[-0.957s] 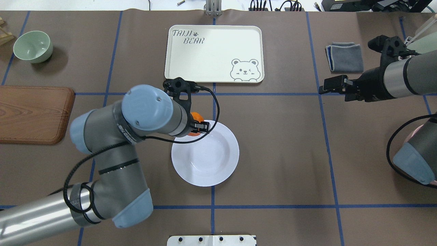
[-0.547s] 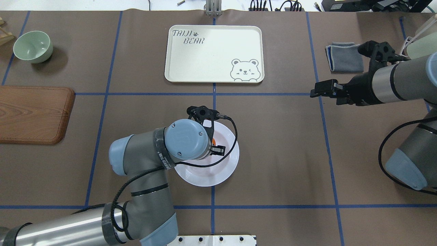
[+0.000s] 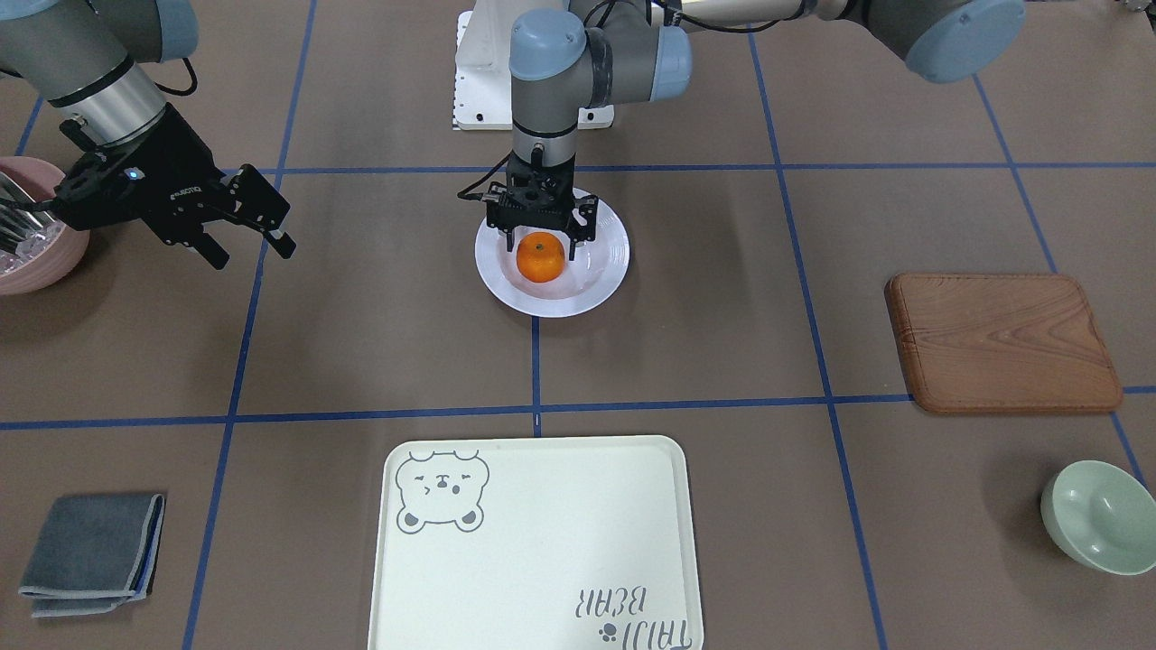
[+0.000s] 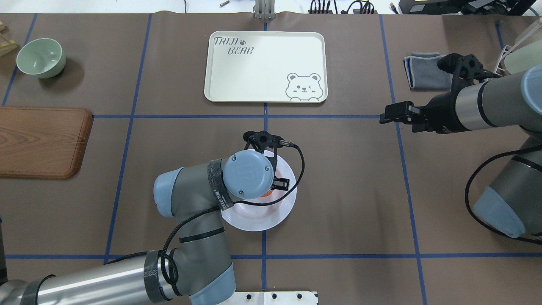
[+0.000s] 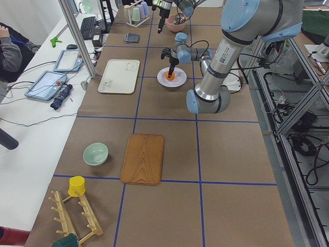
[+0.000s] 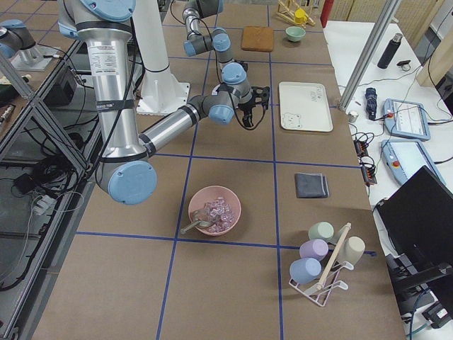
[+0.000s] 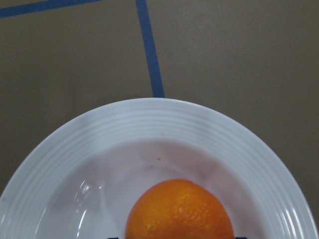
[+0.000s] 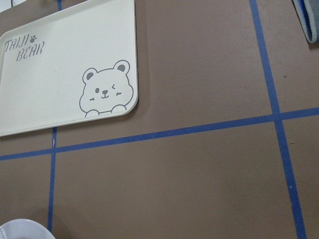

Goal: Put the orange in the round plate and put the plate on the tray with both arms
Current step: 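Release the orange and withdraw the left arm while the right gripper approaches the plate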

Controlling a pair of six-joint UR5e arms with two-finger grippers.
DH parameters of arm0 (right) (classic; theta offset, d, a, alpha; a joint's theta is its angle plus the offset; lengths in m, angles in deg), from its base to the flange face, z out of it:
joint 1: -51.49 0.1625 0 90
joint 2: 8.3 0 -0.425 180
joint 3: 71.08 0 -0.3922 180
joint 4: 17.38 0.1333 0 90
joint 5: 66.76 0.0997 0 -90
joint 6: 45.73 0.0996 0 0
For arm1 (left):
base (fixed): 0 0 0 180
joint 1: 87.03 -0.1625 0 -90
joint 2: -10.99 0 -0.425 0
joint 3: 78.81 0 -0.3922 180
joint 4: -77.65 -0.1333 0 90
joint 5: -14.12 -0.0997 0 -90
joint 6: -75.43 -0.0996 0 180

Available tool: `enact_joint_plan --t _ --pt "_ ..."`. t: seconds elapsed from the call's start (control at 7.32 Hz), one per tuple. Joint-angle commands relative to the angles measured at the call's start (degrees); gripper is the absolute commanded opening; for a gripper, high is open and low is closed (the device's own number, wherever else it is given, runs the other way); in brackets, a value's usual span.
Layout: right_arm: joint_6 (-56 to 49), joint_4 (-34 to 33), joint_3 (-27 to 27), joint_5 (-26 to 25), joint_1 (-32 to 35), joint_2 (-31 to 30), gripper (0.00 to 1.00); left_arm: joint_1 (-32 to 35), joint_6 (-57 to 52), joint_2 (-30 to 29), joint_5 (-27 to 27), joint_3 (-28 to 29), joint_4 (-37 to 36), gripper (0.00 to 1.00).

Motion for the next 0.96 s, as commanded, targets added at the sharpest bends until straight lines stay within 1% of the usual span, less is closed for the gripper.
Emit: enact_joint_plan --t 0.0,0.14,0.27,0.41,0.55,0.68,0.82 --pt "3.6 0.4 -0.1 0.0 -0.5 1.8 1.00 4.7 -9.2 1.2 3.1 -7.4 -3.8 0.99" --pt "7.5 2.4 -0.1 -1.9 -1.4 2.6 1.00 11.3 -12.3 3.4 11.4 -11.4 -8.2 0.99" --pt "13.5 2.9 -0.2 -8.8 -5.3 3.3 1.00 16.7 -18.3 7.2 17.0 -16.8 -10.6 0.99" --pt "19.3 2.9 -0.3 -16.5 -10.1 5.0 1.00 22.5 -25.8 10.2 20.1 -19.2 -14.6 0.99" --pt "26.8 2.9 -0.6 -21.6 -13.4 6.1 1.00 28.6 -36.0 11.9 21.3 -19.4 -17.8 0.99" --pt "34.1 3.4 -0.5 -24.9 -15.8 6.3 1.00 35.8 -45.2 14.1 23.7 -18.7 -19.7 0.99" --pt "35.3 6.6 -0.6 -27.4 -17.8 6.2 1.00 43.6 -51.7 18.8 29.1 -17.9 -19.3 0.99"
